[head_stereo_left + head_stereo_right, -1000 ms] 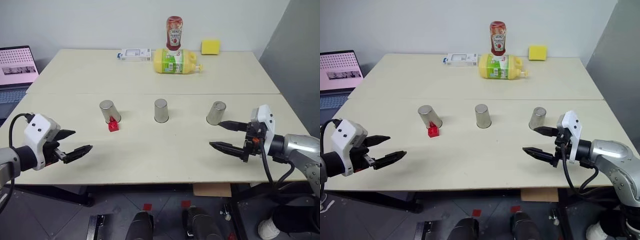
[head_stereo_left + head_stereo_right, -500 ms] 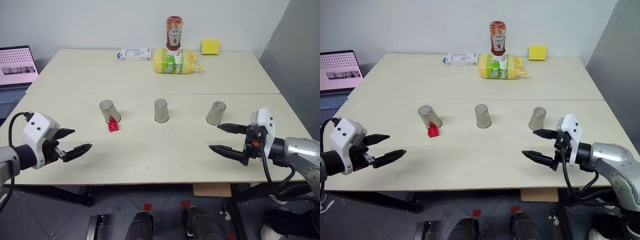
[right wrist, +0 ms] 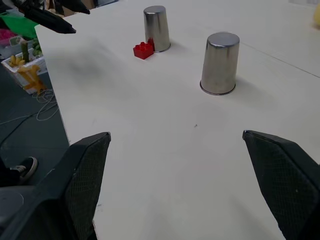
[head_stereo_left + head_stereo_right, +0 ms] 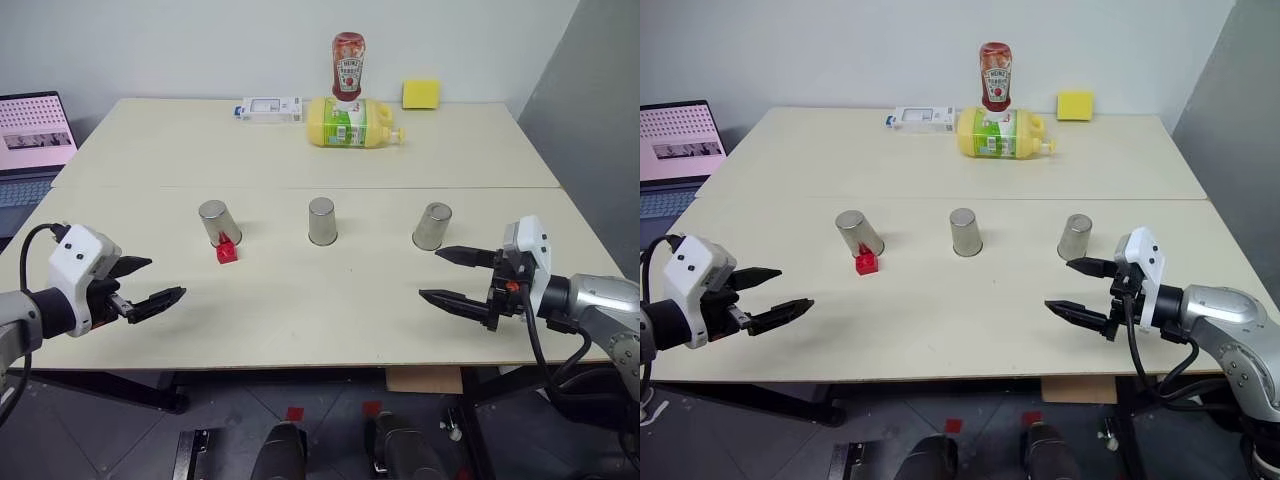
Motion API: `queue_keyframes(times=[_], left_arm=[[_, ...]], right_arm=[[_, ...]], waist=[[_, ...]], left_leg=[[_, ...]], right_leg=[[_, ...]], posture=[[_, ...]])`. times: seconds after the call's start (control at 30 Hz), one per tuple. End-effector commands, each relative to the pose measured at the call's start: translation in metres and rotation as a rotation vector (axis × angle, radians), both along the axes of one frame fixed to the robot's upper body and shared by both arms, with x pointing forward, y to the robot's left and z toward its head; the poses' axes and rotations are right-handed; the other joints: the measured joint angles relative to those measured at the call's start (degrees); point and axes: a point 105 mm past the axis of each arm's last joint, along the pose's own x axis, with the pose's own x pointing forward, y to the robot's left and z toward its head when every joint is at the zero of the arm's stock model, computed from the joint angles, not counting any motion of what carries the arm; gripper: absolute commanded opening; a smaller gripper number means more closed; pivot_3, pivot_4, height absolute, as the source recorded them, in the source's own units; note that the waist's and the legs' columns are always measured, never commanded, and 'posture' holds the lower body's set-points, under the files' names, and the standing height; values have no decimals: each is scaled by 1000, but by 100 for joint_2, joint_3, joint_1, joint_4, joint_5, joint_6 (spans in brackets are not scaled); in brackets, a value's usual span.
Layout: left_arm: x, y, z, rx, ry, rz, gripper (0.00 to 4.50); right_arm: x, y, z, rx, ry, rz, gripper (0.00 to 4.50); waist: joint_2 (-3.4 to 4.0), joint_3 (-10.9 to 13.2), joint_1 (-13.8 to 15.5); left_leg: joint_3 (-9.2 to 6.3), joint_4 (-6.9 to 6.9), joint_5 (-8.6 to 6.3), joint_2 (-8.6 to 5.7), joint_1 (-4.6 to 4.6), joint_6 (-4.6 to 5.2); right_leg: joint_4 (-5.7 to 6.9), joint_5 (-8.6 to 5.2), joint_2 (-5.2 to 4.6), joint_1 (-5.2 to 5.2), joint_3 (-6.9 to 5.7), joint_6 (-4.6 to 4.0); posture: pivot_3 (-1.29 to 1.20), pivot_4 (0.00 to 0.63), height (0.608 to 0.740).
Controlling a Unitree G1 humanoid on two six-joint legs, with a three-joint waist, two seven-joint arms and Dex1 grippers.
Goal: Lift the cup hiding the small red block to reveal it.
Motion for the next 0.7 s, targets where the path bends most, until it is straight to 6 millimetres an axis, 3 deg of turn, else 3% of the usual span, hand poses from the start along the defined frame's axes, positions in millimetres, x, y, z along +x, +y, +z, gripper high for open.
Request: queue_keyframes(times=[0.03, 0.7], left_arm=[[1, -2, 10, 19, -37, -11, 4466], [-4, 0, 9, 14, -37, 14, 4466]], right_arm=[[-2, 2, 13, 9, -50, 14, 4500], [-1, 4, 13, 6, -48, 27, 4500]], waist=[[0, 0, 0], [0, 0, 0]], left_leg=[[0, 0, 0, 0, 0, 0], [0, 0, 0, 0, -1, 0]], right_leg=[[0, 0, 0, 0, 0, 1], [0, 0, 0, 0, 0, 0]], posture=[[0, 150, 740], [0, 150, 740]])
